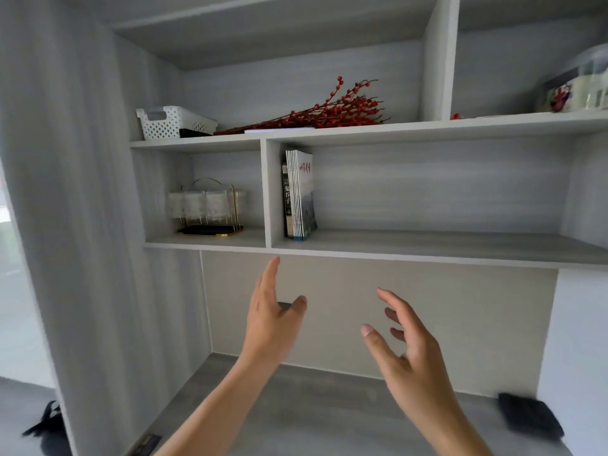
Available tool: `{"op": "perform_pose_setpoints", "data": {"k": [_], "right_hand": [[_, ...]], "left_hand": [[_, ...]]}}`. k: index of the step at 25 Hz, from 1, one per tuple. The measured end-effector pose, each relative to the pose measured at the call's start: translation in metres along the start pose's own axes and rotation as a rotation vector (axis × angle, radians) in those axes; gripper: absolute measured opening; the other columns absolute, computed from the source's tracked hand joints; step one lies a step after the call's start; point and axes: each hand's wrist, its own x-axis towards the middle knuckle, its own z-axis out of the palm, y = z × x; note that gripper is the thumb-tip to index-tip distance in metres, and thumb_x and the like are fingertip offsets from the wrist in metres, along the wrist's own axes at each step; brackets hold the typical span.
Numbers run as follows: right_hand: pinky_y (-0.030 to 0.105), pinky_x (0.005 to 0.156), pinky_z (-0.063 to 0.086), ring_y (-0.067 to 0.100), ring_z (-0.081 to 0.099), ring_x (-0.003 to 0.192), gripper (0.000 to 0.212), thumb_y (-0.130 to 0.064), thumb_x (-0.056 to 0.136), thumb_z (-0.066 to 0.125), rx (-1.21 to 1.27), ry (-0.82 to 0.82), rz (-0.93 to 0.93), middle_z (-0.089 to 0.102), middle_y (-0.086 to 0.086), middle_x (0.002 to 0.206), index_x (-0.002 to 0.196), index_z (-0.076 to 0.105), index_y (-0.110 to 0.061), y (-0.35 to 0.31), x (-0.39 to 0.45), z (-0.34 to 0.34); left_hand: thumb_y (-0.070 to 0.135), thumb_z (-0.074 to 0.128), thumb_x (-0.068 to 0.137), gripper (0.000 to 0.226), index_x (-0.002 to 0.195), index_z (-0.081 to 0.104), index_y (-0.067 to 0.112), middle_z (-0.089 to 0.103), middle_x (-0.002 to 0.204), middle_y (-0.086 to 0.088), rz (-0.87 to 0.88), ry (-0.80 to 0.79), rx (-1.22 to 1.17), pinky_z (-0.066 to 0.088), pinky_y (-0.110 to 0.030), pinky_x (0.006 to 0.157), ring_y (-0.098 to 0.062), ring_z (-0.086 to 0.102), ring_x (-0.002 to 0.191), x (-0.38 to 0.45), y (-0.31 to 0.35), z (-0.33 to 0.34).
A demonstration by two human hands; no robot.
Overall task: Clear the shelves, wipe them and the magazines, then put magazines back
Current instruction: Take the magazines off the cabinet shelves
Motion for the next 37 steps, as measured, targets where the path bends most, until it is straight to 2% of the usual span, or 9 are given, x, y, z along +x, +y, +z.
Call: {"op": "perform_pose_setpoints", "data": {"k": [3,5,9,19,22,25,28,31,37], "right_hand": [[0.027,0.108,0.040,-0.010,0.042,0.129,0.051,-0.035,0.093,0.066,-0.003,-0.040,0.005,0.047,-0.032,0.139,0.140,0.047,-0.040,0.029,0.047,0.017],[0.024,0.110,0.036,-0.010,0.039,0.130,0.053,-0.035,0.092,0.065,-0.049,-0.050,-0.013,0.044,-0.033,0.141,0.142,0.045,-0.040,0.049,0.079,0.035],[0.000,0.101,0.020,-0.005,0.037,0.131,0.057,-0.030,0.093,0.064,-0.193,-0.029,-0.060,0.042,-0.028,0.141,0.145,0.041,-0.034,0.086,0.166,0.075],[0.033,0.109,0.036,0.028,0.047,0.134,0.053,-0.033,0.097,0.042,-0.560,-0.080,-0.178,0.050,0.009,0.147,0.144,0.046,-0.010,0.175,0.309,0.102],[0.038,0.119,0.028,0.027,0.024,0.149,0.062,-0.042,0.104,0.031,-0.714,-0.270,-0.068,0.025,0.009,0.162,0.157,0.019,-0.013,0.190,0.323,0.100],[0.039,0.123,0.012,0.023,-0.002,0.154,0.064,-0.048,0.105,0.019,-0.816,-0.436,0.062,-0.003,0.000,0.168,0.158,-0.008,-0.025,0.194,0.331,0.100],[0.041,0.122,0.010,0.024,-0.004,0.154,0.067,-0.057,0.101,0.008,-0.863,-0.429,0.079,-0.003,-0.001,0.167,0.158,-0.008,-0.027,0.195,0.330,0.104],[0.043,0.122,0.010,0.026,-0.002,0.154,0.091,-0.064,0.075,-0.017,-0.936,-0.413,0.083,0.000,-0.001,0.167,0.158,-0.007,-0.027,0.197,0.329,0.106],[0.044,0.122,0.014,0.028,0.002,0.153,0.062,-0.046,0.104,0.018,-0.948,-0.366,0.091,0.005,-0.001,0.167,0.159,-0.003,-0.025,0.195,0.332,0.105]], "left_hand": [[0.016,0.060,0.092,0.074,0.152,0.023,0.036,0.030,0.153,0.016,-0.014,0.037,0.023,0.036,-0.028,0.110,0.006,0.035,0.132,0.056,-0.023,0.024],[0.015,0.060,0.092,0.073,0.152,0.023,0.036,0.029,0.152,0.017,-0.021,0.035,0.033,0.039,-0.016,0.103,-0.006,0.033,0.135,0.098,-0.045,0.040],[0.003,0.055,0.090,0.070,0.150,0.029,0.029,0.033,0.154,0.009,0.013,0.050,0.033,0.028,-0.032,0.116,-0.013,0.029,0.143,0.192,-0.083,0.077],[0.023,0.063,0.076,0.074,0.145,0.036,0.024,0.049,0.133,0.005,-0.134,0.132,-0.058,0.039,-0.041,0.110,-0.019,0.048,0.123,0.358,-0.115,0.133],[0.045,0.058,0.063,0.081,0.140,0.039,0.027,0.054,0.133,0.000,-0.192,0.198,-0.067,0.043,-0.047,0.107,-0.025,0.052,0.123,0.385,-0.135,0.149],[0.041,0.065,0.065,0.078,0.136,0.045,0.017,0.051,0.132,-0.008,-0.250,0.320,-0.104,0.044,-0.048,0.105,-0.032,0.052,0.122,0.404,-0.142,0.163],[0.032,0.080,0.066,0.065,0.123,0.054,0.014,0.062,0.123,-0.008,-0.311,0.369,-0.198,0.048,-0.044,0.101,-0.030,0.060,0.113,0.422,-0.142,0.169],[0.023,0.085,0.070,0.055,0.115,0.055,0.016,0.070,0.113,-0.007,-0.324,0.377,-0.167,0.054,-0.039,0.094,-0.026,0.067,0.103,0.433,-0.142,0.169],[0.037,0.081,0.074,0.057,0.111,0.046,0.012,0.069,0.113,-0.014,-0.176,0.345,0.165,0.056,-0.044,0.087,-0.037,0.066,0.104,0.402,-0.124,0.150]]}}
